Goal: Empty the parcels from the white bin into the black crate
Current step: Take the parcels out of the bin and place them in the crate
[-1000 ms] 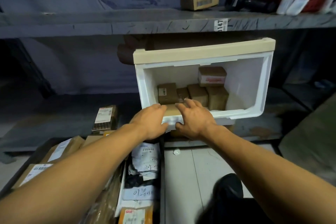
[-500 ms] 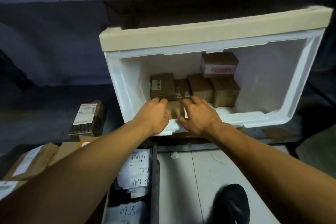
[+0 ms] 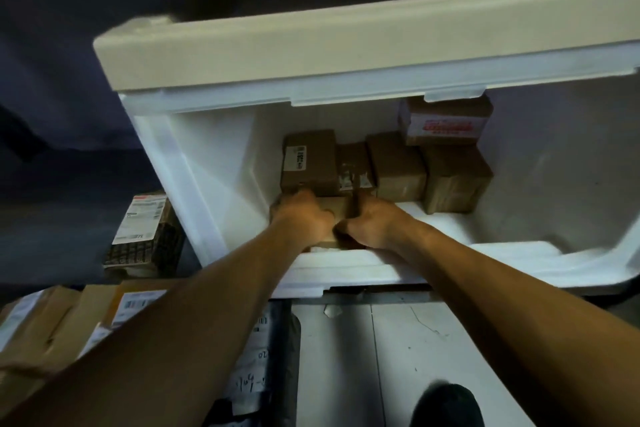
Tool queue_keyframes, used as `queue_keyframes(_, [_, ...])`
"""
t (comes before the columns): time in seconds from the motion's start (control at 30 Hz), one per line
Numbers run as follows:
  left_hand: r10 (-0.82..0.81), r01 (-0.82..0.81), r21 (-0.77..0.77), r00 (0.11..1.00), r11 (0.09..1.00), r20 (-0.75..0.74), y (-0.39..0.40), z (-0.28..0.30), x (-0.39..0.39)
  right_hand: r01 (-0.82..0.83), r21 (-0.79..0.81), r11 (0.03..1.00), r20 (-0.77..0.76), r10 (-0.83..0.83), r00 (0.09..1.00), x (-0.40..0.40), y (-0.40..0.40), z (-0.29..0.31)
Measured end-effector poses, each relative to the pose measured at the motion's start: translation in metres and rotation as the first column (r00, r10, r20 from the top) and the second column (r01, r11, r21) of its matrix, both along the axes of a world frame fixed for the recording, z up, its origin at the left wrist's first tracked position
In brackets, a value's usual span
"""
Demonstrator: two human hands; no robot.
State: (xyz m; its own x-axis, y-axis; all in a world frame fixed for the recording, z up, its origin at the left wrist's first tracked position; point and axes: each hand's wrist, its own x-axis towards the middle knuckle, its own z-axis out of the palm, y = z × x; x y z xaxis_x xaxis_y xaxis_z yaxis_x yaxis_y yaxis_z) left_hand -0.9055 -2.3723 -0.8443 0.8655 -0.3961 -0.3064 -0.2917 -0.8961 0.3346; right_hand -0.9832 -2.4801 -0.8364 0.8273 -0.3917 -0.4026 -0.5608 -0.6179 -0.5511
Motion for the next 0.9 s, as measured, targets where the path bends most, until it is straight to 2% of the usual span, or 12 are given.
queue_keyframes(0.2, [0.067,-0.073,-0.076,0.995,0.994,-0.079,0.002,-0.010,0.006,0.050,0.075,0.996,0.037,-0.052,0.998,0.009,-0.009,-0.003])
queue_keyframes(0.33, [0.084,-0.095,-0.142,0.993,0.985,-0.086,0.009,-0.001,0.003,0.067,0.113,0.991,0.114,-0.080,0.990,0.009,-0.007,0.003])
queue_keyframes(0.5, [0.090,-0.110,-0.305,0.993,0.946,-0.077,0.018,0.022,-0.004,0.107,0.158,0.982,0.238,-0.143,0.961,-0.007,-0.002,0.031])
queue_keyframes(0.77, [-0.003,0.017,-0.436,0.999,0.900,0.034,0.042,0.091,-0.040,0.108,0.129,0.986,0.379,-0.149,0.913,-0.055,0.010,0.105])
queue_keyframes(0.9, [-0.136,0.140,-0.459,0.990,0.877,0.043,0.064,0.124,-0.065,0.100,0.124,0.987,0.396,-0.142,0.907,-0.092,0.025,0.133])
